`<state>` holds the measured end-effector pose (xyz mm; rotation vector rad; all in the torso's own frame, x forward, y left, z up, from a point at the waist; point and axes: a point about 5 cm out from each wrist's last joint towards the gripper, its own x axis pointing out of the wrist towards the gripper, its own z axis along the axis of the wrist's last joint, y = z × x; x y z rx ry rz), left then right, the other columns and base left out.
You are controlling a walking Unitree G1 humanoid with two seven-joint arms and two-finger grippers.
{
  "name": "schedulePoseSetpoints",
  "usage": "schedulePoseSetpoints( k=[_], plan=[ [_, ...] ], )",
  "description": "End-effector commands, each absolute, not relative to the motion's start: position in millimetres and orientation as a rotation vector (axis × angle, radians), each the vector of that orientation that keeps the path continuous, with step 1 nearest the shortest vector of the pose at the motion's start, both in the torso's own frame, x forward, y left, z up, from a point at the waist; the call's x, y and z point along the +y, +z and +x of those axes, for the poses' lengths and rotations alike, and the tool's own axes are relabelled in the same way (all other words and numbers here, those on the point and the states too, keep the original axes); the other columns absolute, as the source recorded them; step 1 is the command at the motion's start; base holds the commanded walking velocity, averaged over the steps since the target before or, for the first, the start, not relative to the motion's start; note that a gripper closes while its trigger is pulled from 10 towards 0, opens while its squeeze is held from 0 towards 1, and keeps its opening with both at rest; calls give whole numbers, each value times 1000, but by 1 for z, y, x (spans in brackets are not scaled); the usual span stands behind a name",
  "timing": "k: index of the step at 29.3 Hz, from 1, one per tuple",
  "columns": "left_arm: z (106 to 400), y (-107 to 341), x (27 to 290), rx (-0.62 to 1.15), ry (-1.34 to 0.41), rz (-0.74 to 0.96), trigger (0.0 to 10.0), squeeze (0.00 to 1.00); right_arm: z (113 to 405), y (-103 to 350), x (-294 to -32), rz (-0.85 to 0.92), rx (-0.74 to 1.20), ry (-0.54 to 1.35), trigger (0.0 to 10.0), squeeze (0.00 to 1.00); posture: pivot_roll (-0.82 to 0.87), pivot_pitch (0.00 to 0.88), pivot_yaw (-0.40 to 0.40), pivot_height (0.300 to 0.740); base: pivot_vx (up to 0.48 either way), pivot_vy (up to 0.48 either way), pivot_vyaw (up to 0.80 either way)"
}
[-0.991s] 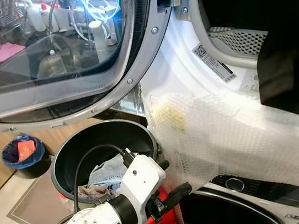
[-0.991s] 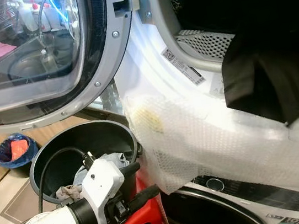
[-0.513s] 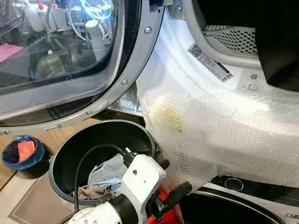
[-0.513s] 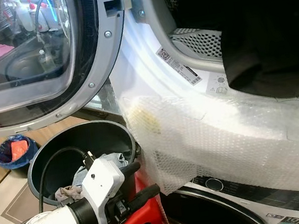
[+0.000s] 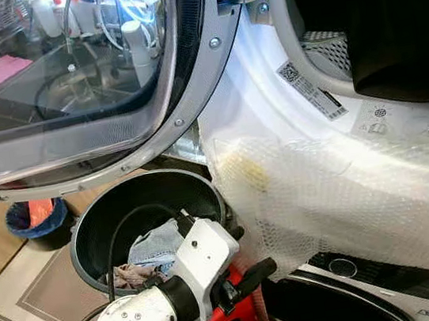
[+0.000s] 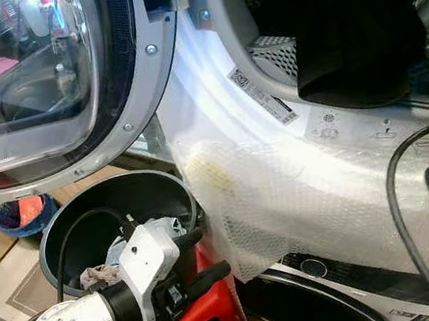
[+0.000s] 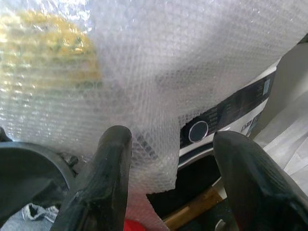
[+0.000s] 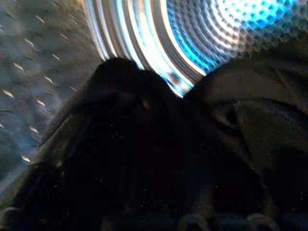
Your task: Clothes washing
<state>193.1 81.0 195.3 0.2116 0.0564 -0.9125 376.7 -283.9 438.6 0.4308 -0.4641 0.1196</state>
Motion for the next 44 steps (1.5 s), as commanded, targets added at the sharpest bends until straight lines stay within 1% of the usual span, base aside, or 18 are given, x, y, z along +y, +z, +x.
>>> schedulePoseSetpoints(
  k=[1, 2, 5, 8, 10, 12, 14, 15, 17, 23, 25, 30, 34, 40, 42, 44],
  plan=[
    [191, 195, 80, 62, -916, 210, 10000, 0, 363, 457, -289, 335, -537, 220, 10000, 0, 6, 165, 14, 740, 0, 0, 0],
    [191, 195, 80, 61, -918, 209, 10000, 0, 356, 460, -294, 235, -548, 291, 10000, 0, 4, 165, 15, 740, 0, 0, 0],
    [191, 195, 80, 62, -923, 207, 10000, 0, 345, 460, -301, 222, -540, 429, 10000, 0, -6, 168, 22, 740, 0, 0, 0],
    [191, 195, 79, 64, -933, 206, 10000, 0, 333, 453, -310, 113, -485, 573, 10000, 0, -7, 173, 26, 740, 0, 0, 0],
    [191, 195, 79, 66, -937, 206, 10000, 0, 325, 449, -312, 8, -451, 676, 10000, 0, -8, 175, 31, 740, 0, 0, 0],
    [190, 195, 80, 67, -939, 206, 10000, 0, 321, 447, -312, -71, -426, 724, 10000, 0, -6, 176, 32, 740, 0, 0, 0],
    [190, 195, 80, 68, -940, 208, 10000, 0, 317, 445, -313, -102, -384, 785, 10000, 0, -4, 176, 35, 740, 0, 0, 0],
    [190, 195, 81, 69, -940, 209, 10000, 0, 311, 442, -315, -168, -334, 849, 10000, 0, -2, 176, 36, 740, 0, 0, 0],
    [190, 195, 81, 69, -939, 213, 10000, 0, 306, 437, -319, -228, -251, 891, 10000, 0, 1, 176, 35, 740, 0, 0, 0],
    [190, 195, 83, 73, -932, 214, 10000, 0, 290, 443, -329, -385, -182, 889, 10000, 0, 9, 179, 33, 740, 0, 0, 0],
    [190, 195, 84, 74, -931, 216, 10000, 0, 287, 445, -330, -490, -156, 880, 10000, 0, 4, 179, 36, 740, 0, 0, 0],
    [191, 195, 83, 74, -938, 219, 10000, 0, 289, 448, -313, -681, -108, 912, 10000, 0, 2, 181, 41, 740, 0, 0, 0],
    [191, 195, 83, 74, -938, 222, 10000, 0, 296, 442, -299, -776, -77, 947, 10000, 0, 5, 181, 42, 740, 0, 0, 0],
    [191, 196, 84, 75, -934, 225, 10000, 0, 302, 428, -284, -865, -12, 1007, 10000, 0, 8, 181, 39, 740, 0, 0, 0],
    [191, 196, 84, 74, -931, 225, 10000, 0, 309, 422, -279, -885, -12, 995, 10000, 0, 9, 182, 35, 740, 0, 0, 0],
    [191, 196, 84, 71, -933, 225, 10000, 0, 322, 419, -275, -806, 0, 918, 10000, 0, 10, 184, 33, 740, 0, 0, 0]
  ],
)
